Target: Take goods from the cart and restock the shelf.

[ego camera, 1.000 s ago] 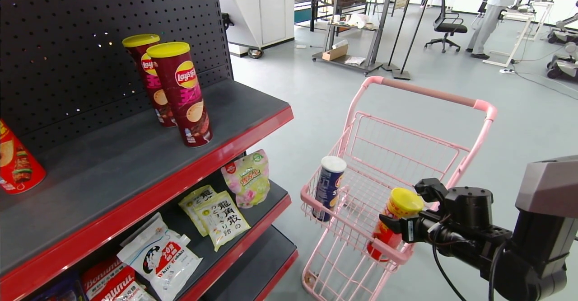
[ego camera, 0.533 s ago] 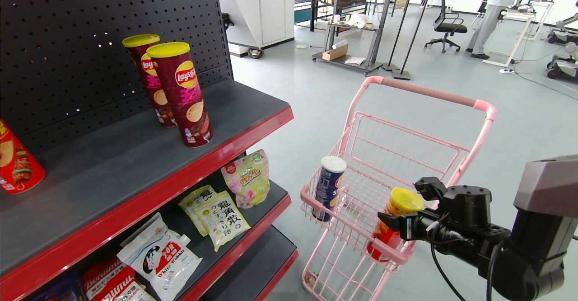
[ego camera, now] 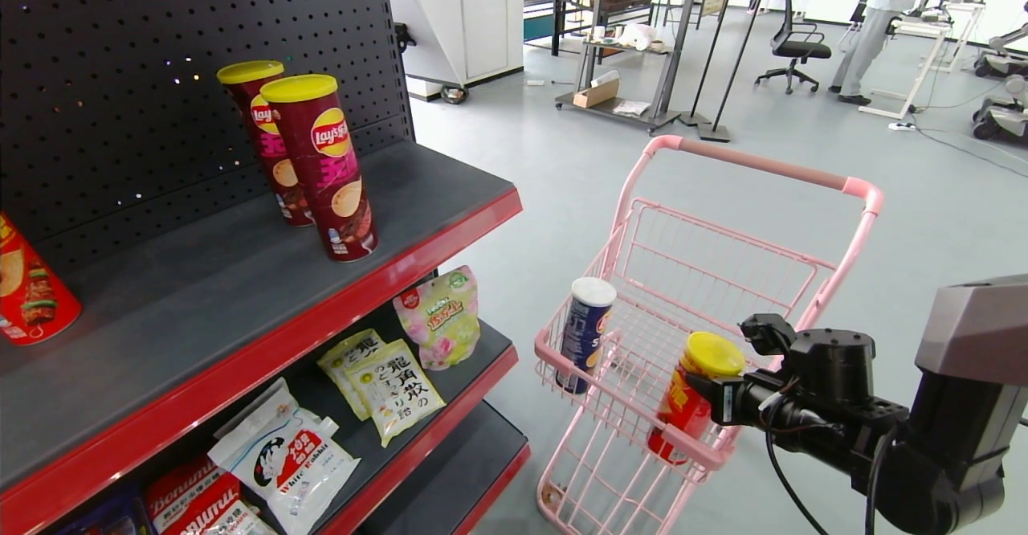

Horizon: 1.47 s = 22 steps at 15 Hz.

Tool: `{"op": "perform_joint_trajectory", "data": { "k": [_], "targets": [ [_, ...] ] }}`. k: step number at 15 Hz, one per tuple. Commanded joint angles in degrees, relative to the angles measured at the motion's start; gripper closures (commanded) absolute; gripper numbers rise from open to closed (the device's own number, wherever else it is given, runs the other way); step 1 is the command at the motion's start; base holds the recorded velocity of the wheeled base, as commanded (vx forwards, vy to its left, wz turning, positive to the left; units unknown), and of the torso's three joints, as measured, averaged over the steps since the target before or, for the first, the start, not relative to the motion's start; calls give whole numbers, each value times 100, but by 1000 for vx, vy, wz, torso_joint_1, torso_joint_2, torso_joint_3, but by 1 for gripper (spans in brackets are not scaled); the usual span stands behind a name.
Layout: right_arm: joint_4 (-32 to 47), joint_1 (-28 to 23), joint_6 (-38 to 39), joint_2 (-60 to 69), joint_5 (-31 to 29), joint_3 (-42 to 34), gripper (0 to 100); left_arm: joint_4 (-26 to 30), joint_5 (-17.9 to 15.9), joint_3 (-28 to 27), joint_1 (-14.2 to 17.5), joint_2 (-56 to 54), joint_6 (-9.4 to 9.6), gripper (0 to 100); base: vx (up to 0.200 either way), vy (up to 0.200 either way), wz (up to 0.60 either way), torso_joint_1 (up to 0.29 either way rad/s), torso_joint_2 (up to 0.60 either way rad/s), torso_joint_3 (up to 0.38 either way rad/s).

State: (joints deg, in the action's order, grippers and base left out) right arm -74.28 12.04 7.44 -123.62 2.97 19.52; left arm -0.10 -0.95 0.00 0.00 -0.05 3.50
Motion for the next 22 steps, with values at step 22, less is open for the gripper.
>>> {"op": "perform_joint_trajectory", "data": {
  "k": [22],
  "targets": [
    [7771,8,-1376,7687,-500,1168,100,10,-19,0,0,5,-42,0,0,0,0,0,0,0]
  ]
}}
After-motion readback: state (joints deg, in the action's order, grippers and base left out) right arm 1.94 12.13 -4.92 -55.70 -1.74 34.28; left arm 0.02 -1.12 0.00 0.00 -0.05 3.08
